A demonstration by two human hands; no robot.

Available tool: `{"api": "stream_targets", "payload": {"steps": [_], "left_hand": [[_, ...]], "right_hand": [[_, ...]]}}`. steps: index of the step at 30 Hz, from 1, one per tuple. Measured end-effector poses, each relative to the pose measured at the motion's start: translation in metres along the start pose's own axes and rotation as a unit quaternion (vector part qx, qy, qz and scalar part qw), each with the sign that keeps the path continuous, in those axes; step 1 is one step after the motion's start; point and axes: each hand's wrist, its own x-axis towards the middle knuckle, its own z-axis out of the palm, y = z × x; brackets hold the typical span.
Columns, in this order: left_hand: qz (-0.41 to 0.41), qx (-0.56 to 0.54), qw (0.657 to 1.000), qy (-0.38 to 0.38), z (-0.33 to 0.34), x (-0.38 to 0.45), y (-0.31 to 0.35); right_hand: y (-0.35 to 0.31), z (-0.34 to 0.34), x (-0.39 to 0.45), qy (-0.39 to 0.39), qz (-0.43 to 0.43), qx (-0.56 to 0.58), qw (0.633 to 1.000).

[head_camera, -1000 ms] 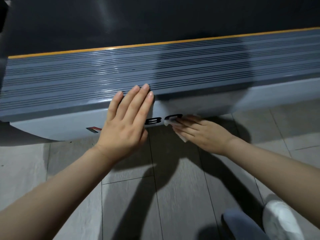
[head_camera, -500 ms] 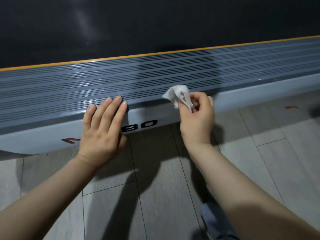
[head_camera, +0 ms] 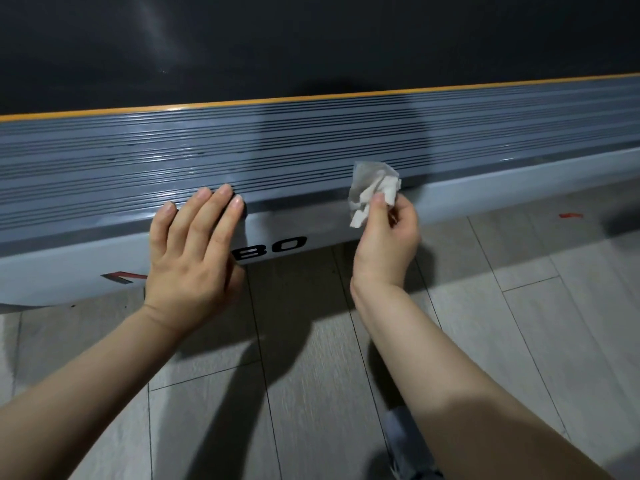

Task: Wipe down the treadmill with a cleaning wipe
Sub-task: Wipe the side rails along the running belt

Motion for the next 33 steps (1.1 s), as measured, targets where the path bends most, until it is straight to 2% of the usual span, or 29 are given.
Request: {"api": "stream_targets", "payload": {"steps": [2, 3, 5, 7, 9, 11, 14, 16, 17, 19, 20, 22, 24, 27, 29, 30, 32, 33], "left_hand": [[0.002, -0.002, 1.0, -0.001, 0.0, 0.0, -0.001], [0.003, -0.002, 1.0, 0.0, 0.0, 0.0, -0.001], [0.006, -0.002, 1.0, -0.001, -0.001, -0.001, -0.002], [0.014, -0.004, 1.0, -0.005, -0.003, 0.0, -0.003], [0.019, -0.008, 1.0, -0.011, -0.004, 0.001, -0.005], [0.02, -0.011, 1.0, -0.011, -0.004, 0.0, -0.007], [0.01, -0.014, 1.0, -0.009, -0.003, 0.001, -0.004], [0.0, -0.013, 1.0, -0.01, -0.003, 0.0, -0.003], [0.0, -0.012, 1.0, -0.012, -0.004, 0.0, -0.002], [0.005, -0.011, 1.0, -0.015, -0.005, 0.0, -0.002], [0.006, -0.009, 1.0, -0.017, -0.006, 0.0, -0.002], [0.008, -0.005, 1.0, -0.023, -0.006, 0.001, -0.002], [0.013, -0.006, 1.0, -0.027, -0.007, 0.002, -0.003], [0.017, -0.019, 0.999, -0.031, -0.01, 0.002, -0.003], [0.013, -0.034, 0.999, -0.041, -0.013, 0.003, -0.002], [0.009, -0.042, 0.998, -0.052, -0.016, 0.004, -0.002], [0.003, -0.063, 0.994, -0.087, -0.022, 0.006, -0.004], [0.006, -0.075, 0.991, -0.107, -0.026, 0.008, -0.007]], "right_hand": [[0.012, 0.004, 0.005, 0.033, 0.068, -0.007, 0.997], [0.022, 0.007, 0.008, 0.06, 0.141, 0.022, 0.988], [0.038, 0.011, 0.013, 0.09, 0.302, 0.148, 0.937], [0.042, 0.013, 0.019, 0.092, 0.357, 0.238, 0.898], [0.032, 0.017, 0.027, 0.106, 0.335, 0.264, 0.898], [0.012, 0.015, 0.036, 0.119, 0.261, 0.235, 0.929], [-0.012, 0.0, 0.057, 0.149, 0.026, 0.088, 0.985], [-0.016, -0.002, 0.067, 0.143, -0.083, 0.045, 0.985], [-0.009, -0.001, 0.074, 0.155, -0.068, 0.048, 0.984], [0.01, 0.001, 0.079, 0.211, 0.075, 0.072, 0.972], [0.025, 0.001, 0.079, 0.201, 0.159, 0.098, 0.962], [0.051, -0.002, 0.078, 0.105, 0.283, 0.153, 0.941], [0.058, -0.009, 0.083, 0.072, 0.328, 0.225, 0.915], [0.047, -0.015, 0.098, 0.102, 0.257, 0.212, 0.937], [0.039, -0.021, 0.099, 0.138, 0.154, 0.169, 0.964], [0.036, -0.024, 0.093, 0.137, 0.082, 0.113, 0.981], [0.024, -0.029, 0.067, 0.049, -0.094, -0.041, 0.994], [0.017, -0.029, 0.053, -0.024, -0.173, -0.107, 0.979]]}}
